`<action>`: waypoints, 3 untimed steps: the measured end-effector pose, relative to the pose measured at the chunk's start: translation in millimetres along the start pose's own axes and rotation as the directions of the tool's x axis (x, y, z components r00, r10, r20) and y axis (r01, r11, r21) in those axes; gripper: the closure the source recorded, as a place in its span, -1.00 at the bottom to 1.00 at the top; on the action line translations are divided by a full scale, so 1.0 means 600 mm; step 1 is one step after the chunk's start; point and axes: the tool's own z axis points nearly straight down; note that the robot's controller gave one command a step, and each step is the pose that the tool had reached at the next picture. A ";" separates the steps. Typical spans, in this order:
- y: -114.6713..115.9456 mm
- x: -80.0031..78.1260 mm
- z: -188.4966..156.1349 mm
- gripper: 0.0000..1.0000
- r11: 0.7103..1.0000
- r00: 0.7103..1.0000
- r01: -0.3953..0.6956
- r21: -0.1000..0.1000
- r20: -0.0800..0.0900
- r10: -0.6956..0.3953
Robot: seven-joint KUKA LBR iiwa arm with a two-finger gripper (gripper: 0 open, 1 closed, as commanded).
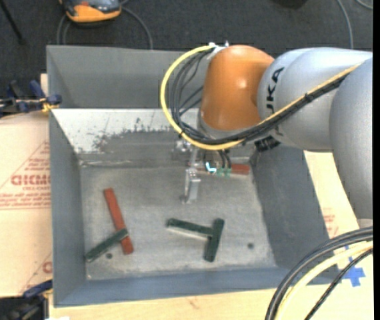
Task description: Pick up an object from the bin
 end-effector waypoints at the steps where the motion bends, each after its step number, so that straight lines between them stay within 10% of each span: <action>1: 0.000 -0.003 -0.008 -1.00 1.000 1.000 -0.001 -0.001 0.008 0.001; 3: -0.047 0.080 0.115 -1.00 1.000 1.000 0.008 0.001 -0.003 -0.008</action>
Offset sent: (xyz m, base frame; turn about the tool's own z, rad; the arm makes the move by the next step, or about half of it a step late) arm -0.0567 -0.0152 -0.0864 -0.0555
